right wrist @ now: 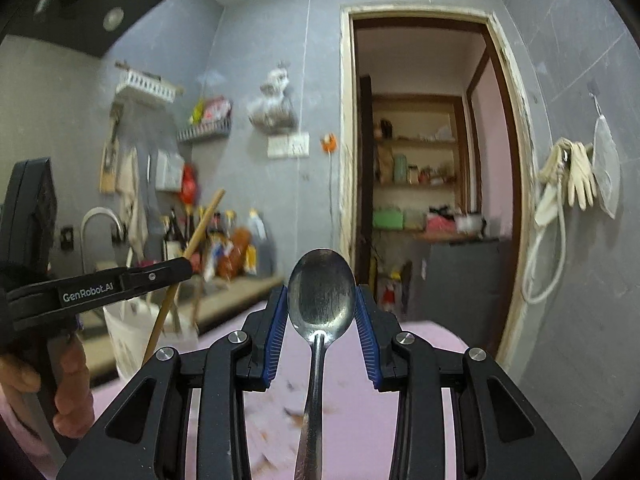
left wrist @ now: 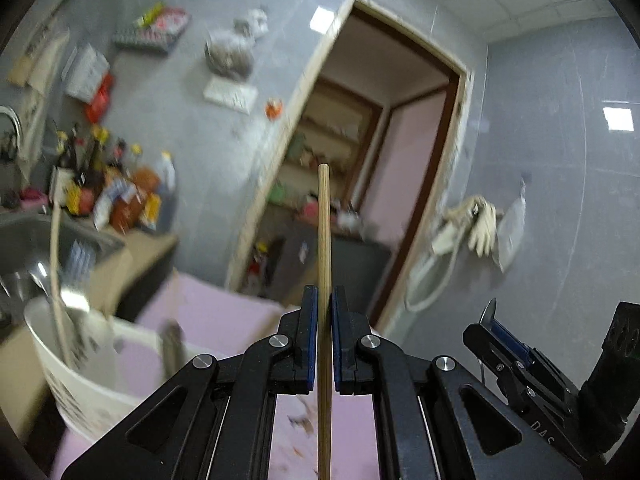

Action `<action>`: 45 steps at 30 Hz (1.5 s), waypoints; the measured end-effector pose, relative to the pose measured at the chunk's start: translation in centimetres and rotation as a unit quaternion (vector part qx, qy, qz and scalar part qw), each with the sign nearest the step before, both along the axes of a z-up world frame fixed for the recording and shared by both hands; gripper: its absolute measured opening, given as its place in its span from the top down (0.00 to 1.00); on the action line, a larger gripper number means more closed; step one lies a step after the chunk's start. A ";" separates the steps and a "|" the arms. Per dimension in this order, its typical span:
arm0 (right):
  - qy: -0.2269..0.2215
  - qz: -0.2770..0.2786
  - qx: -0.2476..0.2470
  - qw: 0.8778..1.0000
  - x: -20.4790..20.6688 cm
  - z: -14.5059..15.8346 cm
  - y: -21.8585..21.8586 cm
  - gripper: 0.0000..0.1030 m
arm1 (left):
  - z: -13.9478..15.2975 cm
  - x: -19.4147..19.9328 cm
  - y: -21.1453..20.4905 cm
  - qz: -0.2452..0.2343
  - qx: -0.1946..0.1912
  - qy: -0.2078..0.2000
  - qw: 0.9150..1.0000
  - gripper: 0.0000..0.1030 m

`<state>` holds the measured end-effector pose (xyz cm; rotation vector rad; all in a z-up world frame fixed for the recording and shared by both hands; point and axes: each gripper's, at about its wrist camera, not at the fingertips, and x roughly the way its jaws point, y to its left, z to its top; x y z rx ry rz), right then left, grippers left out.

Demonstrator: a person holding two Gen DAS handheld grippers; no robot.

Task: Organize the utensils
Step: 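Lift the chopstick and spoon and carry them over the white basket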

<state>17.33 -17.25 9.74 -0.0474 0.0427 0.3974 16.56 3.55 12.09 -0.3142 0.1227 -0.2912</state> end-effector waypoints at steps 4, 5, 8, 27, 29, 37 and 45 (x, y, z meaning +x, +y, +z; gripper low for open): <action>-0.017 0.018 0.041 0.999 1.0 1.6 2.4 0.69 | 1.7 -0.6 2.4 0.048 0.020 -0.045 0.998 0.96; -0.021 0.022 0.048 0.998 1.2 1.8 2.9 0.69 | 1.9 -0.5 3.1 0.058 0.021 -0.052 0.997 0.96; -0.035 0.042 0.075 0.996 1.8 2.7 4.8 0.69 | 2.6 -0.7 5.4 0.078 0.016 -0.066 0.995 0.96; -0.051 0.122 0.171 0.976 5.9 0.6 12.1 0.69 | -0.5 1.9 18.9 0.199 -0.113 -0.079 0.970 0.96; -0.054 0.115 0.168 0.978 5.9 -0.4 12.3 0.69 | -0.9 2.0 18.9 0.214 -0.107 -0.084 0.967 0.96; -0.085 0.093 0.138 0.982 5.1 -1.9 13.4 0.69 | -2.7 2.5 18.6 0.249 -0.107 -0.084 0.959 0.96; -0.095 0.084 0.106 0.986 4.2 -3.3 14.7 0.69 | -3.9 2.7 17.5 0.245 -0.092 -0.069 0.963 0.96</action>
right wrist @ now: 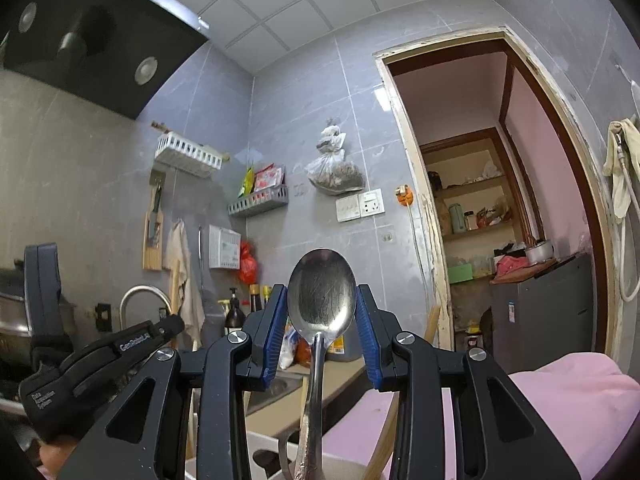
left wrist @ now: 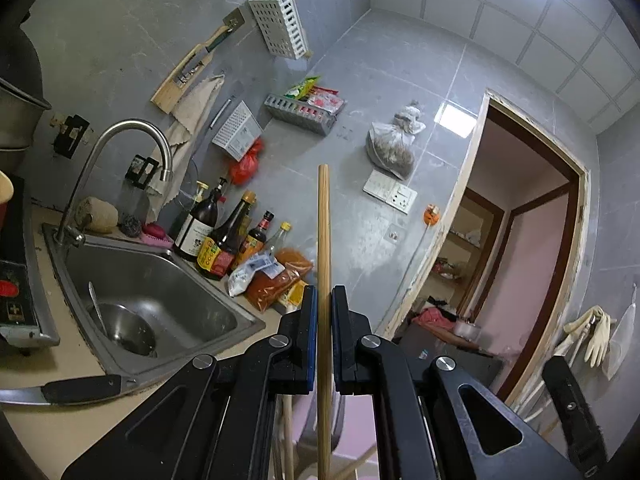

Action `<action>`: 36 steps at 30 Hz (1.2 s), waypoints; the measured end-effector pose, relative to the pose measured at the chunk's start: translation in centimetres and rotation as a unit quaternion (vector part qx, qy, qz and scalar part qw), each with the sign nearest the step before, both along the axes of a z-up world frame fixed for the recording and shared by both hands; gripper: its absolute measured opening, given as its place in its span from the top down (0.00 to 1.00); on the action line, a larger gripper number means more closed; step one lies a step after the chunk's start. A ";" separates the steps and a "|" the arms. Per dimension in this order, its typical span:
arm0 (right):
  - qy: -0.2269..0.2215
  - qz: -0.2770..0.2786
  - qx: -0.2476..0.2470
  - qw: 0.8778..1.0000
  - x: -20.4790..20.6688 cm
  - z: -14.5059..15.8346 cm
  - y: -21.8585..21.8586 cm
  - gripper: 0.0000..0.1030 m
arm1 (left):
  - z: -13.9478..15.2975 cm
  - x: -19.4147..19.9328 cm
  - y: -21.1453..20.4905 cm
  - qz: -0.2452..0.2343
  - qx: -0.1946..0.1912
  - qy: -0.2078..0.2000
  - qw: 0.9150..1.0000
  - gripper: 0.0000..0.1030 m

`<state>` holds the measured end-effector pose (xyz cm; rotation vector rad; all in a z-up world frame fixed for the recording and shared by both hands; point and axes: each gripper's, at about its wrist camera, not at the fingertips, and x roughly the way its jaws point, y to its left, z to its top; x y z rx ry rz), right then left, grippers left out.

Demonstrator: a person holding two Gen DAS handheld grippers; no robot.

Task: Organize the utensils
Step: 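Lift the chopstick and spoon and carry them over the white basket, then lower the chopstick and spoon into the basket and open both tools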

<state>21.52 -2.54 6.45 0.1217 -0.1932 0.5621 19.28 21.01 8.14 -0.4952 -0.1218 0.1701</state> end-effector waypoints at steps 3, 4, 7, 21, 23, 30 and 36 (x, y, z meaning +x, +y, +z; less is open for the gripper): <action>0.006 -0.005 -0.008 1.000 0.1 -0.6 0.2 0.69 | -0.4 -0.1 -0.4 -0.002 0.007 0.003 1.000 0.96; 0.007 -0.006 -0.009 1.000 0.2 -0.7 0.2 0.69 | -0.5 -0.1 -0.5 -0.003 0.009 0.004 1.000 0.96; 0.012 -0.012 -0.016 1.000 0.3 -1.1 0.4 0.69 | -0.8 -0.1 -0.9 -0.004 0.018 0.010 1.000 0.96; 0.048 -0.006 -0.038 0.998 0.1 -2.1 0.3 0.69 | -2.3 -0.7 -2.2 -0.029 0.044 0.048 0.997 0.96; 0.045 -0.005 -0.040 0.998 -0.2 -2.1 0.2 0.69 | -2.4 -0.9 -2.5 -0.032 0.050 0.051 0.997 0.96; 0.045 -0.003 -0.040 0.998 -0.5 -2.1 -0.1 0.69 | -3.0 -1.1 -3.2 -0.042 0.065 0.071 0.994 0.96; 0.050 0.000 -0.039 0.998 -0.6 -2.1 -0.3 0.69 | -3.4 -1.0 -3.6 -0.052 0.074 0.082 0.993 0.95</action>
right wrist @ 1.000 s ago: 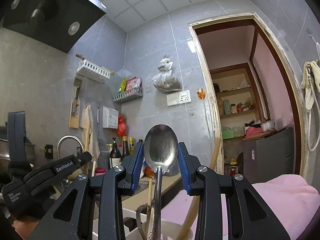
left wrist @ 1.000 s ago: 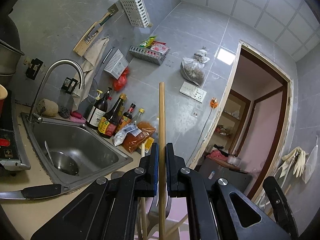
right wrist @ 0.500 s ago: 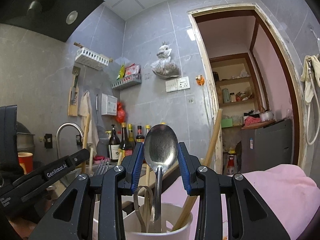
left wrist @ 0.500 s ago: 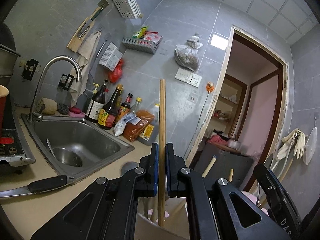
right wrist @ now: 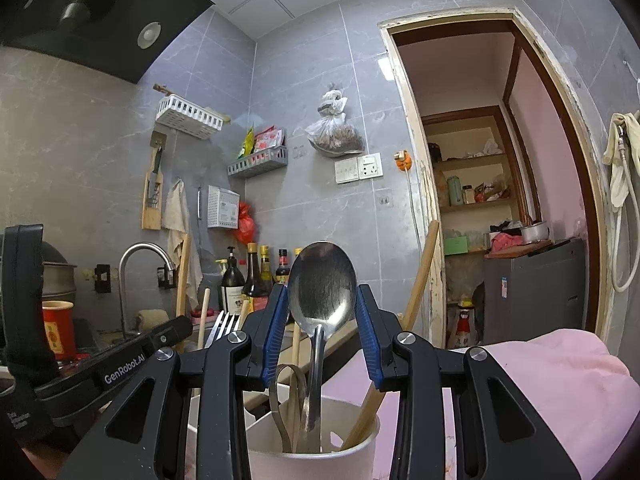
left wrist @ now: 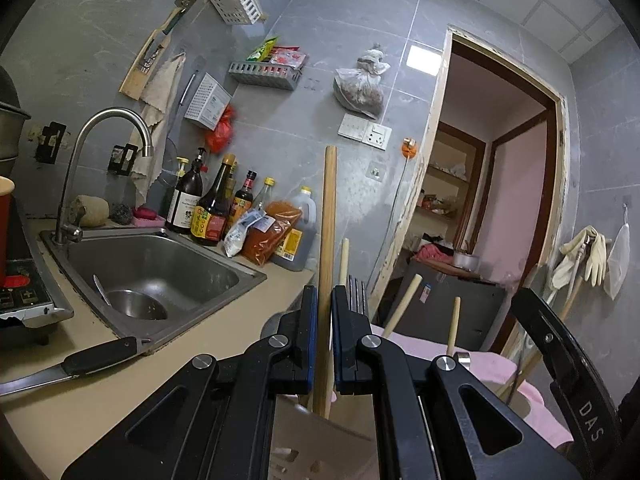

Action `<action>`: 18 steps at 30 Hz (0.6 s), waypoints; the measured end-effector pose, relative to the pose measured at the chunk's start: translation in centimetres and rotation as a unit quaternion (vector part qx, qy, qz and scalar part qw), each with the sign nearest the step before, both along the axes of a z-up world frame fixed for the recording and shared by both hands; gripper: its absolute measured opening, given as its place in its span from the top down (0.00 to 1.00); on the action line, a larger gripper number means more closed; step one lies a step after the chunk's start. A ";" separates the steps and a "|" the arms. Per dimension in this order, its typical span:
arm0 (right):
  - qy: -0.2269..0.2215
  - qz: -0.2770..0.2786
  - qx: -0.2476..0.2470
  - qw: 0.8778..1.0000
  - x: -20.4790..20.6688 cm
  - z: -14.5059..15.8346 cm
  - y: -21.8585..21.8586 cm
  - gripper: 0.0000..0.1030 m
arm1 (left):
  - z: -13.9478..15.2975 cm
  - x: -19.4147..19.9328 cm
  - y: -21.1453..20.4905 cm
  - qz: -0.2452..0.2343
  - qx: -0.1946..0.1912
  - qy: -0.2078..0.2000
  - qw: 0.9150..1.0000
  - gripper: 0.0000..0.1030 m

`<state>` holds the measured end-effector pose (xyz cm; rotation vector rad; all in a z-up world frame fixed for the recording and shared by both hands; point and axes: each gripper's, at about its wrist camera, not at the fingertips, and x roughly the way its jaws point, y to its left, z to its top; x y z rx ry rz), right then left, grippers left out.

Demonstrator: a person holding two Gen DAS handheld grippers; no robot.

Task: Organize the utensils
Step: 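Lower the chopstick and spoon into the basket and open both tools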

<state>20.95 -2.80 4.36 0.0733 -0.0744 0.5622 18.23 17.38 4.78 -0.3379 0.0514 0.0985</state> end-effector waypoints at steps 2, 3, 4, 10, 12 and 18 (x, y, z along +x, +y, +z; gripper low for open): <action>0.000 0.001 0.000 1.000 0.0 0.0 0.0 0.69 | -0.1 0.0 -0.1 -0.003 0.002 0.003 1.000 0.95; 0.000 0.002 0.000 1.000 0.0 0.0 0.0 0.69 | -0.1 0.1 -0.2 -0.004 0.004 0.005 1.000 0.95; 0.000 0.002 0.000 1.000 0.0 0.0 0.0 0.69 | -0.2 0.0 -0.2 -0.005 0.005 0.005 1.000 0.95; 0.003 0.003 -0.002 1.000 0.0 0.0 0.1 0.69 | -0.3 0.0 -0.3 -0.006 0.006 0.006 1.000 0.95; 0.003 0.002 -0.003 1.000 0.0 0.0 0.1 0.69 | -0.3 0.1 -0.3 -0.007 0.005 0.007 1.000 0.95; 0.004 0.002 -0.002 1.000 0.1 -0.1 0.0 0.69 | -0.4 0.1 -0.3 -0.008 0.002 0.009 1.000 0.95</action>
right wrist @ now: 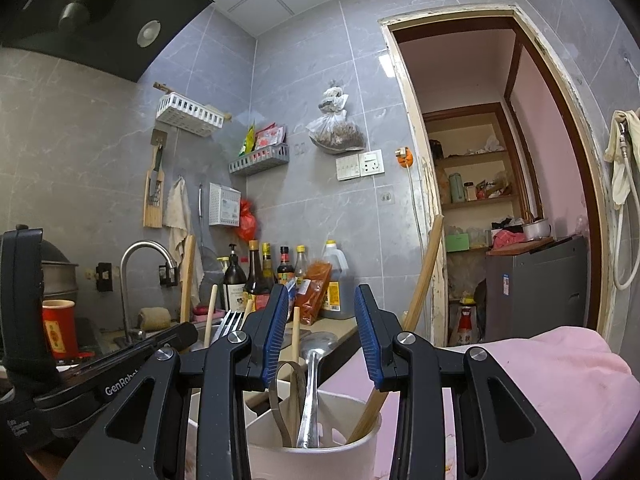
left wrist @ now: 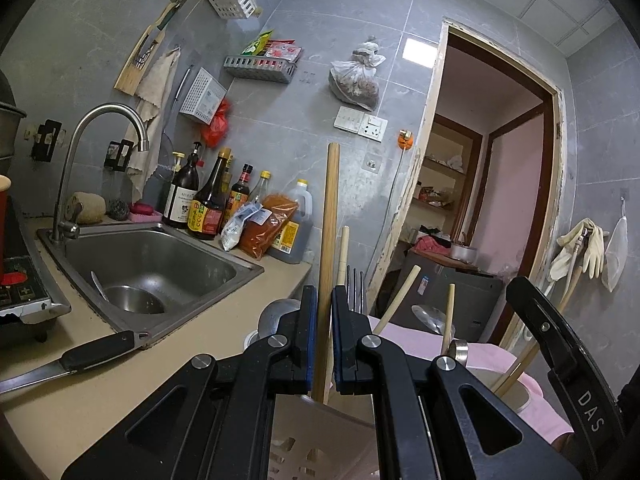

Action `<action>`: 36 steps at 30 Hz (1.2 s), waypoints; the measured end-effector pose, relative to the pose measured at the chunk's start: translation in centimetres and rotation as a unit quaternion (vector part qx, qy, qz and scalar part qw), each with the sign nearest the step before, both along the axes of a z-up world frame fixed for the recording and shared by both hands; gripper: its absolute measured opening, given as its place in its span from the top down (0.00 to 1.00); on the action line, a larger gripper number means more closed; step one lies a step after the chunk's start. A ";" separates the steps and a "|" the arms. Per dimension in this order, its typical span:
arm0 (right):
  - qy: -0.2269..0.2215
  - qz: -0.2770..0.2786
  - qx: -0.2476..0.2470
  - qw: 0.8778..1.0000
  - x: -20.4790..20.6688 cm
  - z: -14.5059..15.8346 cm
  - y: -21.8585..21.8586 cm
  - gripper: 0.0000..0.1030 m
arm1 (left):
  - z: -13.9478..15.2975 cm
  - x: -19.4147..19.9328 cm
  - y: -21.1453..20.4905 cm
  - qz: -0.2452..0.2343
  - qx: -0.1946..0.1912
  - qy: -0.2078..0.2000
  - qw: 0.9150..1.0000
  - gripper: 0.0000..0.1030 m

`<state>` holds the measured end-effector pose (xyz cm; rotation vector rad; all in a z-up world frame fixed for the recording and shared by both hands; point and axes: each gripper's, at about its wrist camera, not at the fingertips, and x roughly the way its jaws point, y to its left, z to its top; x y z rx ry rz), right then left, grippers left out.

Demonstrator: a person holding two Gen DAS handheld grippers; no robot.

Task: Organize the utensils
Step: 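Lower the chopstick and spoon into the basket and open both tools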

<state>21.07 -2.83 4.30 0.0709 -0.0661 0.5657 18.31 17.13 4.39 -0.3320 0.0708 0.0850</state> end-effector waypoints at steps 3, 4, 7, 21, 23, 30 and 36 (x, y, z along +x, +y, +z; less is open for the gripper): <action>0.000 0.000 -0.001 1.000 0.0 0.0 0.0 0.69 | 0.0 0.0 0.0 -0.001 0.001 0.000 1.000 0.95; -0.001 0.000 -0.001 1.000 0.0 0.0 -0.1 0.69 | 0.0 0.0 0.0 -0.001 0.000 0.000 1.000 0.95; -0.003 0.000 0.001 1.000 0.0 0.0 -0.1 0.69 | 0.0 0.0 -0.1 -0.001 0.000 -0.001 1.000 0.95; -0.017 -0.001 0.006 1.000 -0.7 0.2 -0.2 0.63 | 0.2 -0.2 -0.3 -0.007 -0.008 -0.011 1.000 0.95; -0.025 -0.001 0.008 1.000 -0.9 0.3 -0.3 0.62 | 0.3 -0.3 -0.3 -0.010 -0.010 -0.012 1.000 0.94; -0.045 -0.008 0.021 0.999 -1.6 0.7 -1.0 0.55 | 0.7 -1.0 -0.7 -0.010 -0.010 -0.019 1.000 0.94; -0.061 -0.022 0.027 0.998 -2.4 1.2 -1.8 0.50 | 0.9 -1.3 -1.0 -0.012 -0.005 -0.024 1.000 0.94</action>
